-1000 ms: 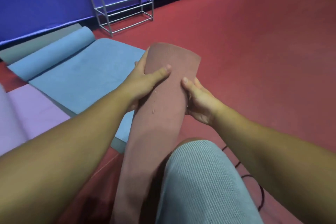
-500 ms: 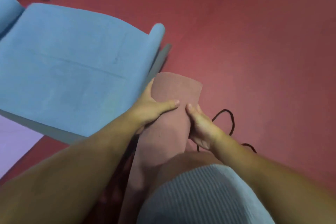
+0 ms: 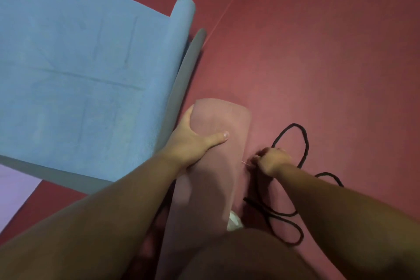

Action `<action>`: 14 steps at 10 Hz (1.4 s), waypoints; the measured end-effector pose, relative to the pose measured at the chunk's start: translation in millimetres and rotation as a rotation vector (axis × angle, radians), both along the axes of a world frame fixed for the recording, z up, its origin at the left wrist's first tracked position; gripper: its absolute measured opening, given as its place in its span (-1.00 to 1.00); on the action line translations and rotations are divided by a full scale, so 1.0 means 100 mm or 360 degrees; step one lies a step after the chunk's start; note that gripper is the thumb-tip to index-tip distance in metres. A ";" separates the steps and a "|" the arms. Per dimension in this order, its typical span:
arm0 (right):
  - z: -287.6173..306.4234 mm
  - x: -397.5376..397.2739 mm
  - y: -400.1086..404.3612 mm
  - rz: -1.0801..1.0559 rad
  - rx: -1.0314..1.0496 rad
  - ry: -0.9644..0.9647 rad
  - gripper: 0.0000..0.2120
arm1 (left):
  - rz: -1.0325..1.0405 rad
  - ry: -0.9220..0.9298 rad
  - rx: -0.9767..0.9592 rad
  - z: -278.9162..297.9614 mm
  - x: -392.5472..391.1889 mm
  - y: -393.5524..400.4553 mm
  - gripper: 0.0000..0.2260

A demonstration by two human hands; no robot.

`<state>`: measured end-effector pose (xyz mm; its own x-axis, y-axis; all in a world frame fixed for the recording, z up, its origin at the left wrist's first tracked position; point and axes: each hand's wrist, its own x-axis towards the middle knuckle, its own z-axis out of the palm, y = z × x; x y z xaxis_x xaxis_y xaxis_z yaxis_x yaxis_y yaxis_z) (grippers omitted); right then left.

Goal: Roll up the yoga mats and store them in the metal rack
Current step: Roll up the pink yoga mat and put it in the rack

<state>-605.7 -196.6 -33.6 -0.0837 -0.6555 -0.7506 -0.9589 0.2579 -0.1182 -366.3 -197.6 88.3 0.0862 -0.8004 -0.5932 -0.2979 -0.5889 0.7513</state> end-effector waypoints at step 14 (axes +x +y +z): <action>4.66 3.81 1.72 0.1440 -0.1393 -0.1784 -0.30 | 0.1267 -0.0681 -0.1261 2.70 2.36 2.93 0.05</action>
